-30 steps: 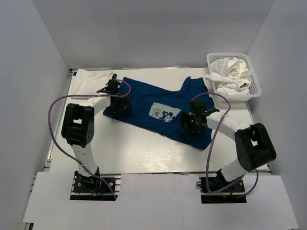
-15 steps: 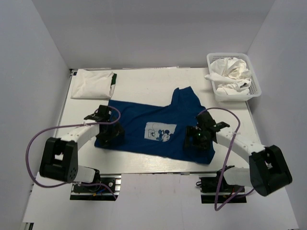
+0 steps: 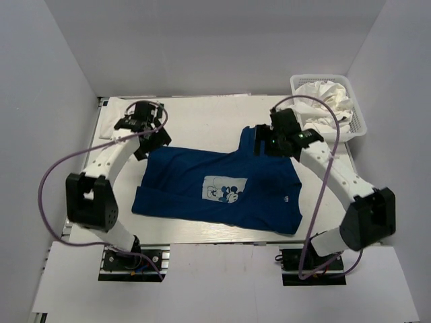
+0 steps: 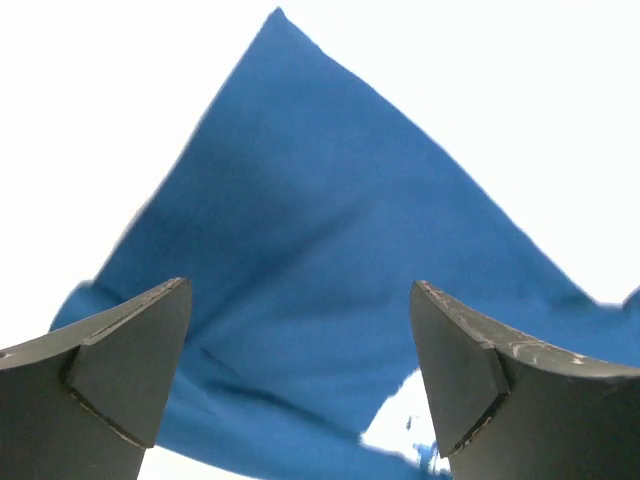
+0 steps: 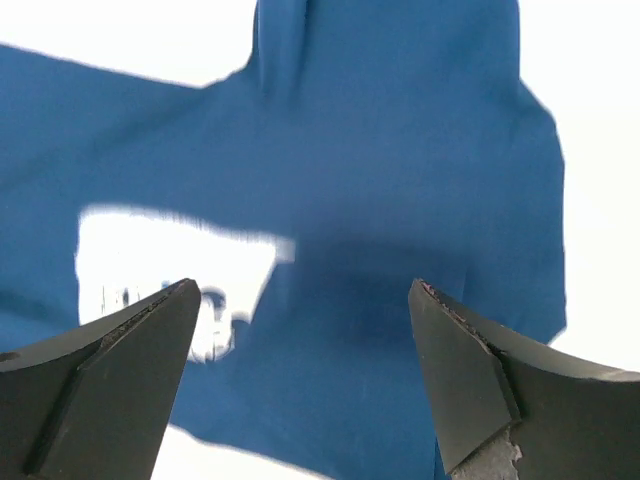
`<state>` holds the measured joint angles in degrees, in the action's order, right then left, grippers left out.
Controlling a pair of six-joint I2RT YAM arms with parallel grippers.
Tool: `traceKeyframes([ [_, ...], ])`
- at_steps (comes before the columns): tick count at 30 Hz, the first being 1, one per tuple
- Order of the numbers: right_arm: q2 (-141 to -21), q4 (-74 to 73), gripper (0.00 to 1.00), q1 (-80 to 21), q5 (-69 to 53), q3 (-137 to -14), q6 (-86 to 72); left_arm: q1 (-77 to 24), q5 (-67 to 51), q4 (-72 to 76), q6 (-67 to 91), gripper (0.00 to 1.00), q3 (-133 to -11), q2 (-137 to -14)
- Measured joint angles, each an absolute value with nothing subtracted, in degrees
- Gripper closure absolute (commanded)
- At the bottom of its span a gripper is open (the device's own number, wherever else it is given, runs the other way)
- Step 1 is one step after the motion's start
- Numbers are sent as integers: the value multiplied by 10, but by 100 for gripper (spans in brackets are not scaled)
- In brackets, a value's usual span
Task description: Fold and stack the t-shirts
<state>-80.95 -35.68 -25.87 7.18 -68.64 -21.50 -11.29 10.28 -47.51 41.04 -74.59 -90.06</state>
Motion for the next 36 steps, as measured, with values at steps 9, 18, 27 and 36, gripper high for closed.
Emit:
traceKeyframes([
  [9, -1072, -328, 9, -196, 88, -914, -176, -95, 182, -511, 405, 0, -914, -1136],
  [18, -1181, -321, 9, -153, 84, -1023, -125, -93, 187, -527, 414, 7, -981, -1242],
  [27, -1280, -309, 9, -146, 36, -1068, -81, -85, 189, -527, 421, 8, -1010, -1254],
  [36, -1325, -291, 9, -144, 28, -1102, -62, -66, 183, -527, 429, 55, -1042, -1290],
])
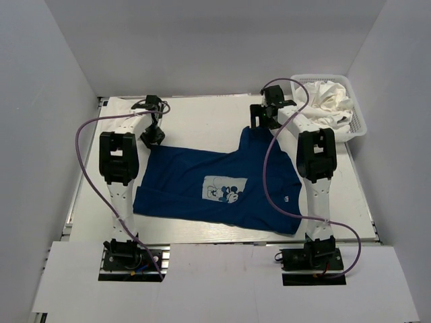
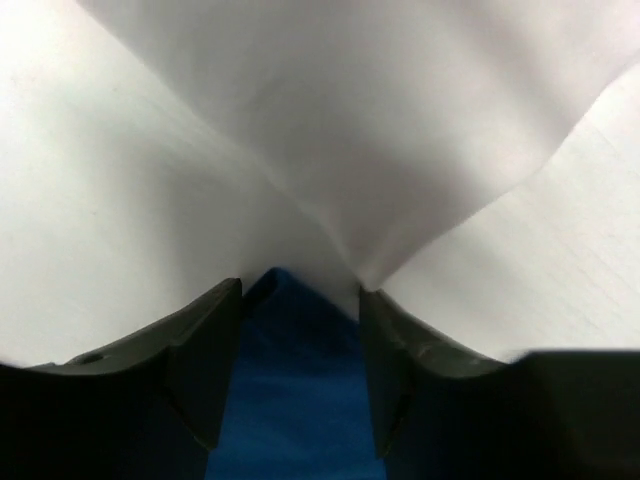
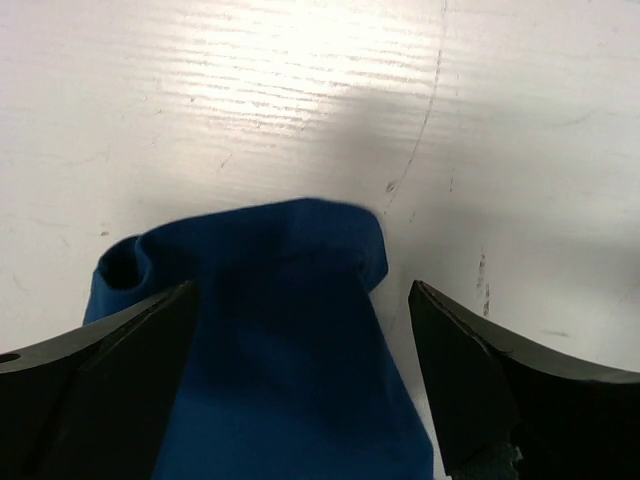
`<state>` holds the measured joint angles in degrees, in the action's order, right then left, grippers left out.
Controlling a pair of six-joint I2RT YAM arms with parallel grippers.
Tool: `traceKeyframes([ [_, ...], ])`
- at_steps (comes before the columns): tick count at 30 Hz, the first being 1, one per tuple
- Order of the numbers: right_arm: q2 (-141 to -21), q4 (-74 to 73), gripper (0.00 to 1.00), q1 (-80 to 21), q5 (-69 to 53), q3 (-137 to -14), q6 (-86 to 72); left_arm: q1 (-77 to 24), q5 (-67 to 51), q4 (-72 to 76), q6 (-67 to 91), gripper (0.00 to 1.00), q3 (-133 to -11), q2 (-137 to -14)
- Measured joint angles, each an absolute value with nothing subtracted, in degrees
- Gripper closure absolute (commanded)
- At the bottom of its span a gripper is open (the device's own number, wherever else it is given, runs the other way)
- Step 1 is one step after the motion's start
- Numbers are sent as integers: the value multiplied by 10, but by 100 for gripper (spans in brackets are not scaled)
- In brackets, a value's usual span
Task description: Fold and stack the t-shirts
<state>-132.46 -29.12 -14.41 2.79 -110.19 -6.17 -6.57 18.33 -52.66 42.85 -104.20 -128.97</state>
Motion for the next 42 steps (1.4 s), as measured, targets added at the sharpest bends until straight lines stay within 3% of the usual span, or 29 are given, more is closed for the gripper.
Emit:
traceKeyframes([
  [2, -1335, -285, 16, -143, 28, -1112, -59, -66, 179, -524, 431, 69, -1046, -1293],
  [3, -1341, -283, 24, -142, 28, -1115, -57, -66, 175, -524, 429, 83, -1046, -1293],
  [4, -1345, -282, 49, -142, 28, -1117, -54, -66, 173, -524, 430, 89, -1045, -1293],
  [5, -1349, -281, 67, -142, 28, -1117, -49, -66, 171, -524, 427, 94, -1045, -1293],
  [6, -1353, -281, 79, -141, 28, -1117, -48, -66, 170, -524, 425, 100, -1044, -1293],
  [8, -1355, -281, 100, -141, 26, -1117, -43, -66, 170, -524, 423, 100, -1044, -1293],
  [16, -1289, -260, 100, -141, 17, -1037, -9, -67, 170, -518, 420, 100, -1022, -1278],
  [27, -897, -205, 100, -165, -3, -707, 6, -79, 172, -490, 407, 100, -858, -1115],
  [42, -648, -315, 100, -234, 29, -524, -34, -79, 189, -463, 427, 100, -655, -922],
])
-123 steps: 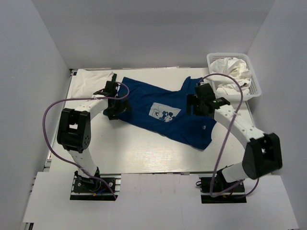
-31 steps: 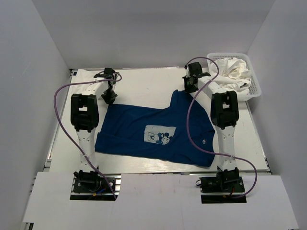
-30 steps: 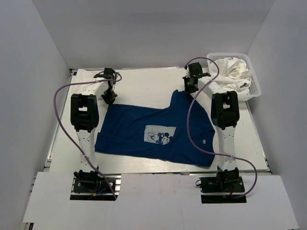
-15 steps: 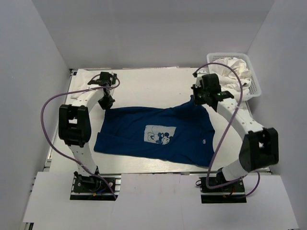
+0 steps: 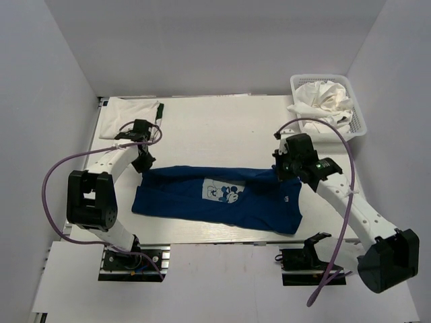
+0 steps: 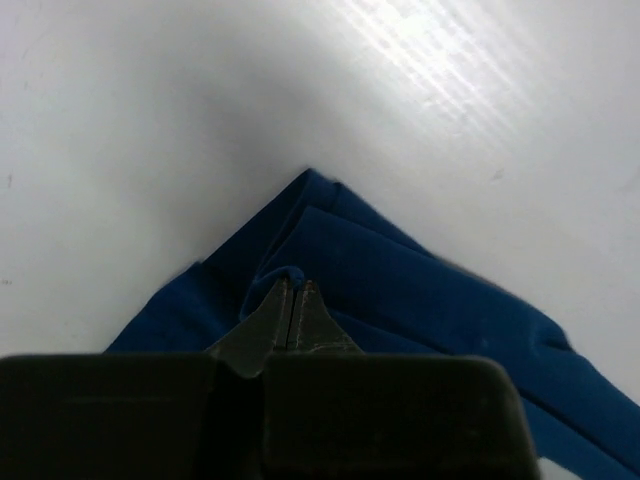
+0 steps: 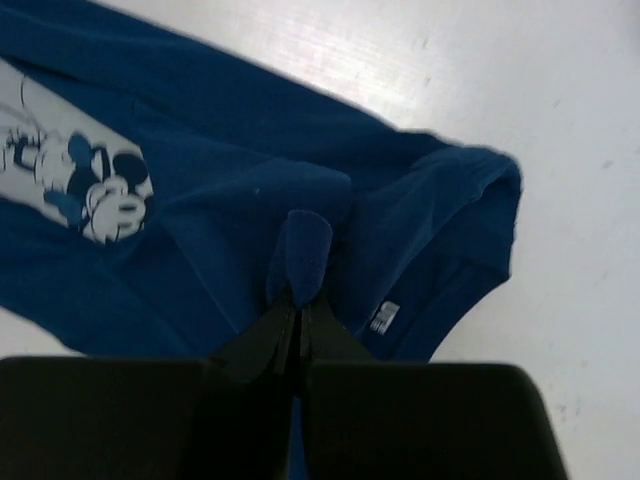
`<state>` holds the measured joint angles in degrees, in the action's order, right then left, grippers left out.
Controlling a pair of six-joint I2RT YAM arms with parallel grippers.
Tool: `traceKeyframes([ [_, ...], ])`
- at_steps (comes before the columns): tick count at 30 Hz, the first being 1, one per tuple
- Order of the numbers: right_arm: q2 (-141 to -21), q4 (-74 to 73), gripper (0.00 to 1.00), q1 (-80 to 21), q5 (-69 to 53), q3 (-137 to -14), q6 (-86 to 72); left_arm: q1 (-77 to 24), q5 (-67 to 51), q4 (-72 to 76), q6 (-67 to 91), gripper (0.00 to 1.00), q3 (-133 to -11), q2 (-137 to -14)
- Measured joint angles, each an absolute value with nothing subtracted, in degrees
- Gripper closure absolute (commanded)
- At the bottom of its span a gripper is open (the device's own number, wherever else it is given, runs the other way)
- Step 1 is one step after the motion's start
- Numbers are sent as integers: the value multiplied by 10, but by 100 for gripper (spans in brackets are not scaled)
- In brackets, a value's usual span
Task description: Fold and stack the t-shirts
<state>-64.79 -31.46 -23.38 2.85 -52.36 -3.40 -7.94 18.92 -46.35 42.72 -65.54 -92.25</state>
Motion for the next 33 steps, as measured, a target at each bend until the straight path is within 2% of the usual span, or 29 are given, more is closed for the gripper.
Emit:
traceKeyframes([
  [2, -630, -341, 100, -248, 22, -508, -51, -79, 194, -469, 440, 100, -635, -919],
  [4, -622, -372, 91, -261, 6, -507, -67, -79, 200, -477, 452, 99, -622, -919],
  [7, -615, -387, 79, -282, -23, -507, -98, -78, 207, -497, 472, 75, -612, -919],
  [8, -616, -393, 72, -288, -33, -505, -107, -77, 209, -507, 478, 63, -612, -919],
  [9, -615, -395, 72, -294, -45, -500, -123, -76, 215, -517, 486, 45, -612, -919],
  [10, -614, -401, 72, -299, -55, -490, -139, -74, 220, -528, 488, 12, -612, -919],
  [11, -612, -412, 58, -304, -63, -480, -153, -72, 224, -544, 494, 0, -612, -919],
  [14, -579, -464, 10, -314, -82, -433, -220, -70, 239, -595, 515, 0, -620, -914],
  [21, -483, -525, 10, -315, -72, -441, -281, -69, 241, -658, 519, 0, -646, -845],
  [25, -535, -484, 10, -316, -63, -470, -268, -72, 224, -636, 504, 0, -657, -828],
  [29, -620, -425, 10, -317, 2, -474, -242, -76, 200, -608, 494, 0, -660, -858],
  [33, -677, -369, 10, -315, 64, -474, -210, -77, 173, -587, 491, 5, -653, -895],
])
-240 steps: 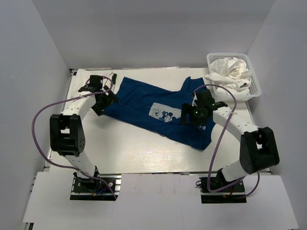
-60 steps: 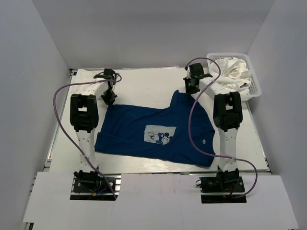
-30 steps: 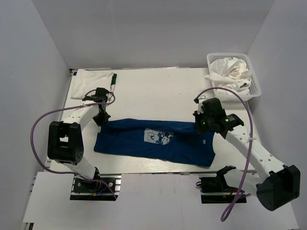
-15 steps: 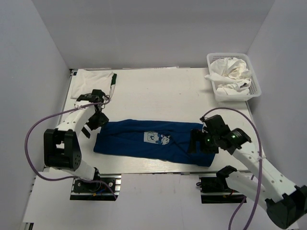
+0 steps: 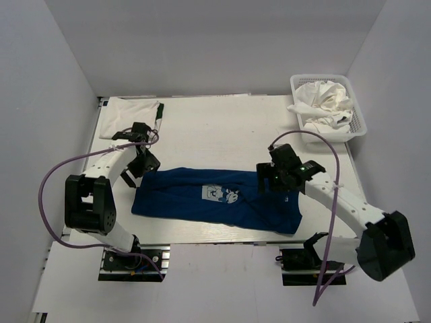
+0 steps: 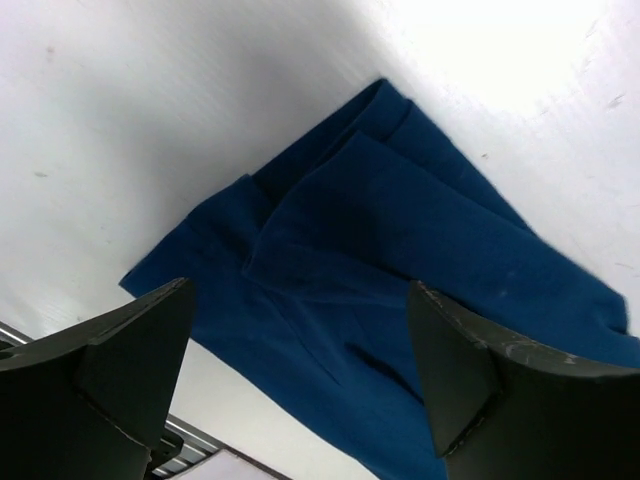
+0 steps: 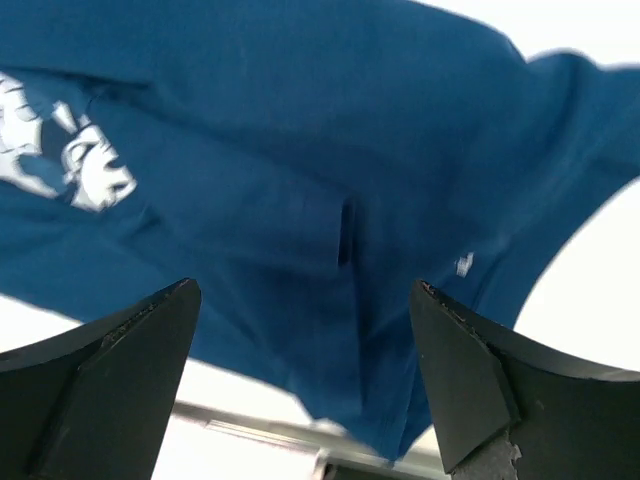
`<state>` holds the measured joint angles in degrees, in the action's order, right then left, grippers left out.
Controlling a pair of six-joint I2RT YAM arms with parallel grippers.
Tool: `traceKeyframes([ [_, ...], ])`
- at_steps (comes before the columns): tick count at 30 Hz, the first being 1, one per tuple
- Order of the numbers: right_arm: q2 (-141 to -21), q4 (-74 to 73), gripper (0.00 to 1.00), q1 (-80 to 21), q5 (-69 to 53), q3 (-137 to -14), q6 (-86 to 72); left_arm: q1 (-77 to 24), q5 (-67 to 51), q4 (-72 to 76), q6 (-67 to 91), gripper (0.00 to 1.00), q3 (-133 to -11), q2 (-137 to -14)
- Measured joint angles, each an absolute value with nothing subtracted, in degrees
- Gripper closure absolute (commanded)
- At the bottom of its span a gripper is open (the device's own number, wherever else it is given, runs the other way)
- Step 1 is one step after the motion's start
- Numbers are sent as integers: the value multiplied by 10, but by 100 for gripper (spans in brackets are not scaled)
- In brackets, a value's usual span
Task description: Fold and stack the t-shirts
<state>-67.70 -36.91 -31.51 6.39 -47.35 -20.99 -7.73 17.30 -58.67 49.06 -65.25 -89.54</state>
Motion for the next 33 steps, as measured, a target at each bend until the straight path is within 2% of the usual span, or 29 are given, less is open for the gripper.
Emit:
traceKeyframes([
  [3, -725, -329, 10, -315, 65, -470, -177, -77, 157, -572, 490, 13, -629, -900],
  [6, -767, -301, 11, -316, 55, -459, -147, -77, 145, -563, 490, 32, -616, -901],
  [7, -776, -297, 13, -316, 48, -459, -141, -77, 142, -561, 490, 45, -615, -904],
  [9, -788, -289, 26, -316, 36, -459, -128, -77, 138, -552, 489, 61, -615, -911],
  [10, -789, -285, 32, -316, 29, -459, -123, -77, 137, -548, 491, 78, -615, -915],
  [11, -789, -282, 55, -316, 20, -459, -118, -77, 134, -545, 489, 88, -615, -921],
  [12, -789, -279, 67, -316, 8, -458, -111, -77, 134, -542, 491, 97, -615, -926],
  [13, -788, -275, 77, -316, -6, -457, -107, -77, 133, -540, 491, 100, -615, -930],
  [14, -788, -272, 84, -316, -17, -454, -108, -77, 133, -537, 491, 100, -615, -934],
  [15, -788, -270, 97, -316, -32, -451, -108, -77, 133, -536, 491, 100, -615, -938],
  [16, -787, -271, 100, -316, -48, -448, -106, -77, 134, -536, 491, 100, -616, -941],
  [30, -657, -303, 100, -328, -176, -447, -142, -72, 161, -539, 490, 100, -668, -914],
  [31, -660, -304, 93, -332, -184, -446, -142, -72, 163, -540, 490, 99, -667, -912],
  [32, -664, -304, 92, -336, -193, -444, -143, -72, 164, -540, 490, 93, -665, -910],
  [33, -670, -304, 87, -339, -203, -441, -142, -71, 166, -542, 490, 79, -663, -908],
])
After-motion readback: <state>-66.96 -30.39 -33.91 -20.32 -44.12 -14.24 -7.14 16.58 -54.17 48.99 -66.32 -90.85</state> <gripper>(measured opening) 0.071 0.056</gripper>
